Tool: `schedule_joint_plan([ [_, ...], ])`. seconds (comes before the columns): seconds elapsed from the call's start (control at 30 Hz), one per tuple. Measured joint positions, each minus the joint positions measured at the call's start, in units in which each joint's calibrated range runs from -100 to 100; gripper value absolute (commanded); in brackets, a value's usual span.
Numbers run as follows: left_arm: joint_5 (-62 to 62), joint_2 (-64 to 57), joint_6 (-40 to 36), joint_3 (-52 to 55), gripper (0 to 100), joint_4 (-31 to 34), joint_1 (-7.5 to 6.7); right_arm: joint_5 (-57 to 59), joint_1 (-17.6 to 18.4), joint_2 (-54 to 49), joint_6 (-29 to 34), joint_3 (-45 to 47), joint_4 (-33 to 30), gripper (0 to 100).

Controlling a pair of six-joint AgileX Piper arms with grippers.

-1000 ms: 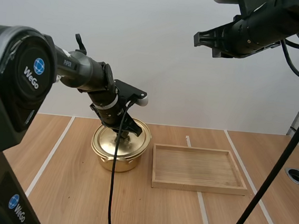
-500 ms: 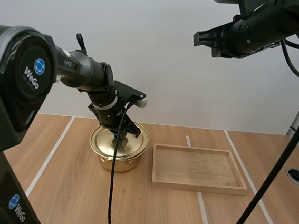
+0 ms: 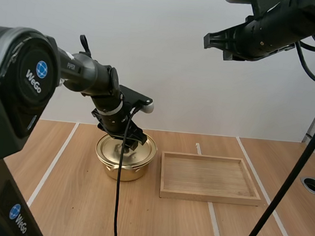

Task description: Open the pot, put the grape inside, and close it

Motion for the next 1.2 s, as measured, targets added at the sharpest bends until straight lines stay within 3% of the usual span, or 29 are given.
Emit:
schedule_joint_plan([
  [0.47, 12.00, -0.53, -1.55, -13.90, 100, 0.00, 0.00, 0.00, 0.00, 0.00, 0.00, 0.00, 0.11, 0],
  [0.77, 14.03, -7.58, -3.55, -25.71, 98, 2.84, 0.00, 0.00, 0.00, 0.00, 0.00, 0.00, 0.11, 0],
  [0.83, 14.03, -9.85, -4.34, -27.82, 82, 3.83, 0.00, 0.00, 0.00, 0.00, 0.00, 0.00, 0.11, 0],
  [0.93, 14.03, -13.45, -4.91, -29.79, 47, 4.70, 0.00, 0.00, 0.00, 0.00, 0.00, 0.00, 0.11, 0],
  [1.03, 14.03, -17.18, -5.24, -31.23, 5, 4.93, 0.00, 0.16, 0.00, 0.00, 0.00, 0.00, 0.11, 0],
  [1.07, 14.20, -18.16, -5.26, -31.70, 0, 4.93, 0.00, 0.34, 0.00, 0.00, 0.00, 0.00, 0.11, 0],
  [1.2, 14.20, -22.54, -5.33, -32.74, 0, 5.67, 0.00, 0.88, 0.00, 0.00, 0.00, 0.00, 0.11, 0],
])
